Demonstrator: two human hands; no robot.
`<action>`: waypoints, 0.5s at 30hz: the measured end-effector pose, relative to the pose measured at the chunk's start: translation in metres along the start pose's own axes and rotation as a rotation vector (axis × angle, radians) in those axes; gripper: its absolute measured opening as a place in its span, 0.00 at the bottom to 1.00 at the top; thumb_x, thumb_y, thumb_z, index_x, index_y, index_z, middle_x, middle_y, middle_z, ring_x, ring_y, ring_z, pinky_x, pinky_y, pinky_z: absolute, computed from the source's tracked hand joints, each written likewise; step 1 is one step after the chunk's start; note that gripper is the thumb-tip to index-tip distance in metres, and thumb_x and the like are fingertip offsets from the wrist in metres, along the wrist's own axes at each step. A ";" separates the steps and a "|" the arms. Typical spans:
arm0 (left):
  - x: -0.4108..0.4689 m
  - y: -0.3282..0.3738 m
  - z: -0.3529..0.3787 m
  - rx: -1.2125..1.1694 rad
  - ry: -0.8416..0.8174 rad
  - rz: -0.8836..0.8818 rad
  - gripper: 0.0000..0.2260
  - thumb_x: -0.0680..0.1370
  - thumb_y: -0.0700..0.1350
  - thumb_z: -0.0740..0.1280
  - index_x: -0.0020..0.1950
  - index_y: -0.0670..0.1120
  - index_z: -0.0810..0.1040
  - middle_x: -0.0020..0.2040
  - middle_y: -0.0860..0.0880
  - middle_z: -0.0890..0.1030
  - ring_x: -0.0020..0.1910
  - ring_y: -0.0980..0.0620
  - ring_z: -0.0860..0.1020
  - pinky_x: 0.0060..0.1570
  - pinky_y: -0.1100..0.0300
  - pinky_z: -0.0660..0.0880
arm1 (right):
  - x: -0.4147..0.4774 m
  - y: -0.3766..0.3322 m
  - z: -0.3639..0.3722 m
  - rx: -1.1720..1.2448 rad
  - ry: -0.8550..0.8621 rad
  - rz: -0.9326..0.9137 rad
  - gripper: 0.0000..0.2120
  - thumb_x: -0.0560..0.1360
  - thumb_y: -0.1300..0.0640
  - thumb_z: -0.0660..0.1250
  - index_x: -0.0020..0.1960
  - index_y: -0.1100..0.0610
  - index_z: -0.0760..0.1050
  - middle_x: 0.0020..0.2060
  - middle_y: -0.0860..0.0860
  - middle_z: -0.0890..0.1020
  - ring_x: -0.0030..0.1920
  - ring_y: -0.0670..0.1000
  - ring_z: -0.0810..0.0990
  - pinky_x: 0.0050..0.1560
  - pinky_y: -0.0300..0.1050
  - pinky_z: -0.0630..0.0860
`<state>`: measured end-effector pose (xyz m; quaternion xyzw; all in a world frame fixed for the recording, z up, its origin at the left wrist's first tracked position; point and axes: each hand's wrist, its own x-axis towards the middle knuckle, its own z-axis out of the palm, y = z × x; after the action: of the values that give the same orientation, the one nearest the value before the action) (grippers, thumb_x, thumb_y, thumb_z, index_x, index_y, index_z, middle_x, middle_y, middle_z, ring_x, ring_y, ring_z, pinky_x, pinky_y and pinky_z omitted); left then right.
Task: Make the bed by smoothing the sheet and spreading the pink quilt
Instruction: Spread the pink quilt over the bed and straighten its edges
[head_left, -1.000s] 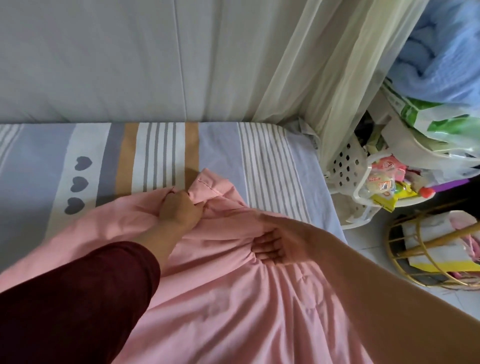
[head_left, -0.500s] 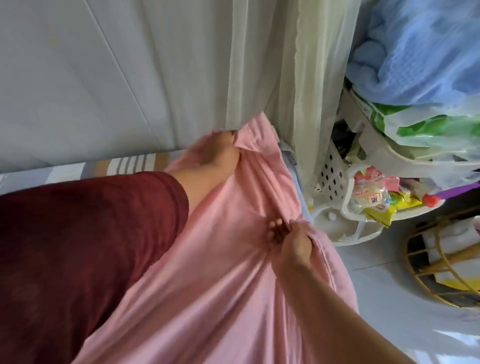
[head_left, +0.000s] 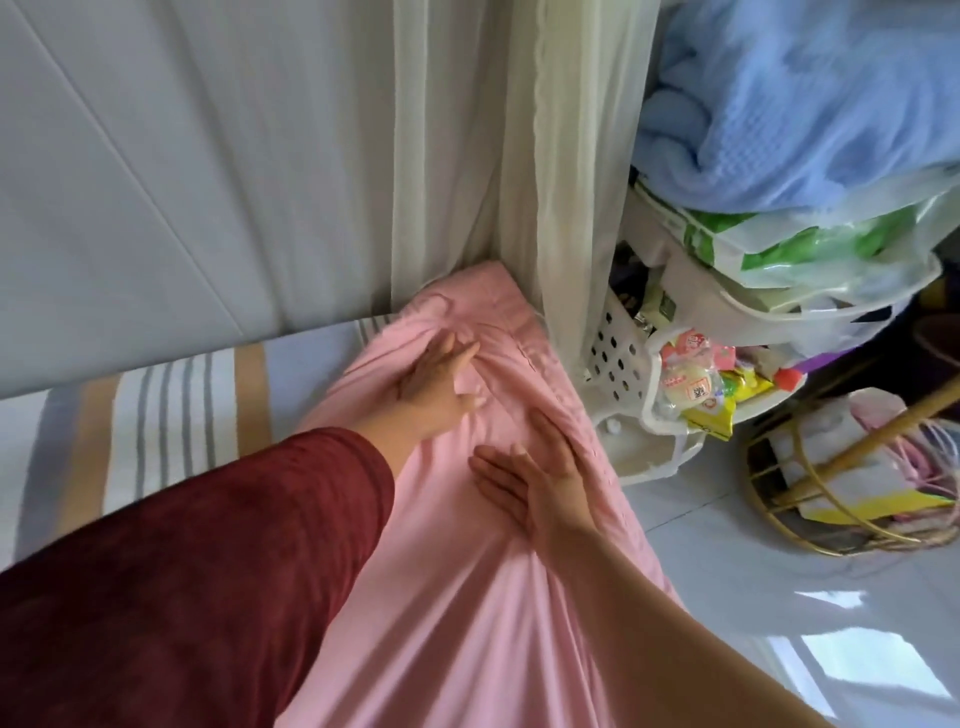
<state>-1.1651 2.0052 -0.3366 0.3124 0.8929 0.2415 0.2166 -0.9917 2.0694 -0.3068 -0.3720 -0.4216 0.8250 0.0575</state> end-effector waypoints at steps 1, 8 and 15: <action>-0.008 0.001 -0.002 0.003 0.001 0.011 0.32 0.77 0.48 0.68 0.77 0.51 0.56 0.79 0.48 0.49 0.78 0.51 0.46 0.76 0.56 0.47 | 0.000 0.000 0.003 -0.034 0.025 -0.006 0.22 0.82 0.63 0.57 0.71 0.43 0.62 0.50 0.62 0.84 0.50 0.59 0.85 0.51 0.50 0.81; -0.089 -0.053 -0.043 -0.184 0.509 -0.049 0.16 0.73 0.40 0.57 0.55 0.45 0.80 0.52 0.44 0.81 0.51 0.43 0.79 0.53 0.49 0.76 | 0.001 -0.005 0.028 -0.176 0.194 0.013 0.23 0.80 0.69 0.57 0.66 0.46 0.62 0.49 0.64 0.83 0.39 0.55 0.85 0.42 0.48 0.82; -0.166 -0.127 -0.090 -0.004 0.127 -0.567 0.04 0.77 0.43 0.66 0.45 0.45 0.79 0.49 0.45 0.82 0.51 0.44 0.79 0.45 0.58 0.72 | 0.011 0.003 0.062 -0.963 0.379 -0.003 0.34 0.66 0.58 0.76 0.64 0.54 0.60 0.53 0.58 0.79 0.49 0.60 0.81 0.52 0.53 0.79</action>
<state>-1.1529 1.7812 -0.2979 0.0344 0.9558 0.1920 0.2198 -1.0399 2.0309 -0.2921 -0.4987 -0.7361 0.4555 -0.0434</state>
